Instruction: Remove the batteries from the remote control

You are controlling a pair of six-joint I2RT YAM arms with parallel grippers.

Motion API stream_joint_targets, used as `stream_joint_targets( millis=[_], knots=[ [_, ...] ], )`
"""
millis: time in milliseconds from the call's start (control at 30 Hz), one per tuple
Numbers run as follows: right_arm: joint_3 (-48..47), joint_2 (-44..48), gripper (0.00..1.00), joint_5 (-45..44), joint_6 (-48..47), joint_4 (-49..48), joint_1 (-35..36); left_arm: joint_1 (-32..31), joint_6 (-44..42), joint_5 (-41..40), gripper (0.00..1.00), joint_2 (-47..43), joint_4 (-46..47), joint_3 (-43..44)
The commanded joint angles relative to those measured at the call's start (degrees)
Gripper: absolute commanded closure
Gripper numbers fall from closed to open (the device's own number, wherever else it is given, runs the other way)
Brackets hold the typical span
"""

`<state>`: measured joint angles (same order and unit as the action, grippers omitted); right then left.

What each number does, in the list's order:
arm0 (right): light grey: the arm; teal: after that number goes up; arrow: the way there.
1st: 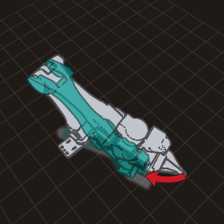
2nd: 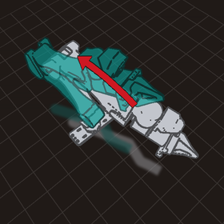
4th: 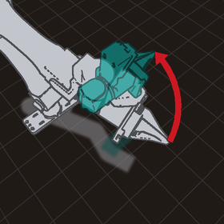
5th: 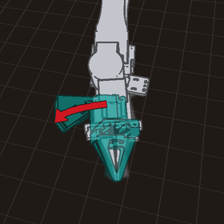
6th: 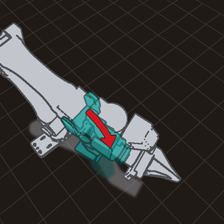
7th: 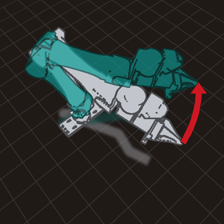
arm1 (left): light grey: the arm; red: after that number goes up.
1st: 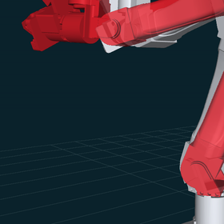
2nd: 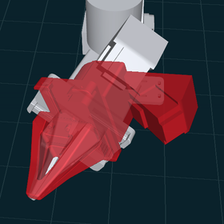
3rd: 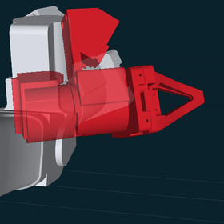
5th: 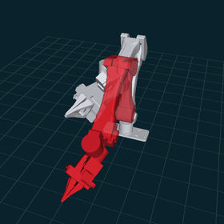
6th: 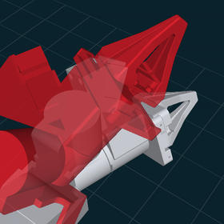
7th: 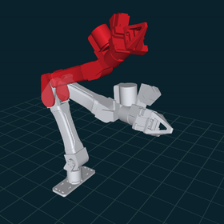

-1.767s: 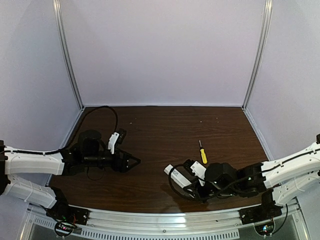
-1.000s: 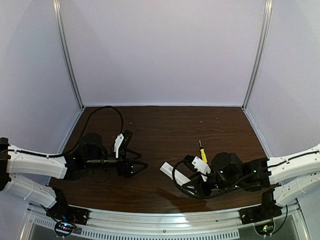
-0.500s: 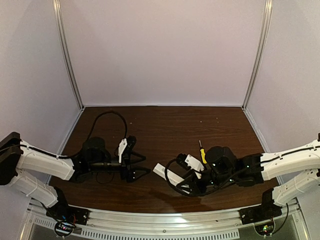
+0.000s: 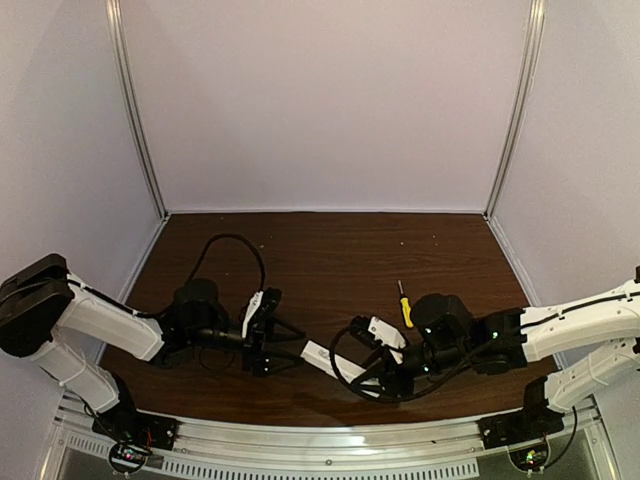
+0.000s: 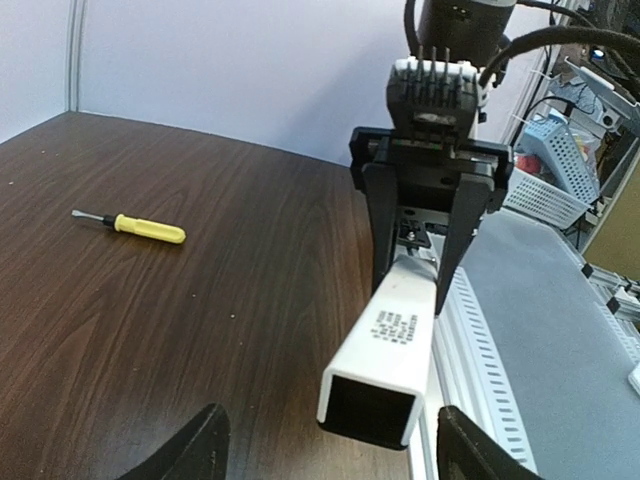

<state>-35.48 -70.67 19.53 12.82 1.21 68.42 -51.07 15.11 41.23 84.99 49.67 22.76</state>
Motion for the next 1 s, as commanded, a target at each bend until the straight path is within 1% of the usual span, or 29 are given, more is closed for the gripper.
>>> stream_joint_targets(
  millis=[0, 33, 200, 300, 467, 567, 700, 867, 967],
  knots=[
    [0.2, 0.5, 1.00, 2.6, -0.4, -3.2, -0.1, -0.2, -1.6, 6.0, 0.34, 0.7, 4.4, 0.4],
    [0.2, 0.5, 1.00, 2.8, -0.6, -3.2, -0.2, -0.2, -1.9, 6.4, 0.36, 0.6, 4.4, 0.4],
    [-0.1, 0.7, 1.00, 3.3, -1.0, -3.3, -0.2, -0.3, -2.0, 7.3, 0.38, 0.8, 3.9, 0.6],
    [-0.4, 0.6, 1.00, 3.2, -1.2, -3.0, -0.2, -0.9, -2.5, 7.3, 0.41, 0.9, 2.6, 1.1],
    [-1.2, -0.3, 1.00, 3.9, -1.9, -2.9, -0.1, -3.6, -4.7, 6.0, 0.43, 1.3, -1.3, 3.0],
    [-1.8, -0.7, 1.00, 4.0, -2.2, -2.6, -0.2, -4.4, -5.4, 5.1, 0.46, 1.5, -3.0, 3.7],
    [-2.3, -1.2, 1.00, 4.1, -2.3, -2.5, -0.1, -4.6, -5.4, 4.9, 0.50, 1.6, -3.0, 3.7],
    [-2.7, -1.7, 1.00, 4.0, -2.3, -2.6, -0.2, -4.9, -5.5, 3.9, 0.58, 1.9, -4.1, 4.4],
    [-2.7, -1.9, 1.00, 4.1, -2.4, -3.1, -0.2, -5.3, -5.9, 3.1, 0.67, 1.8, -5.1, 4.9]
  ],
)
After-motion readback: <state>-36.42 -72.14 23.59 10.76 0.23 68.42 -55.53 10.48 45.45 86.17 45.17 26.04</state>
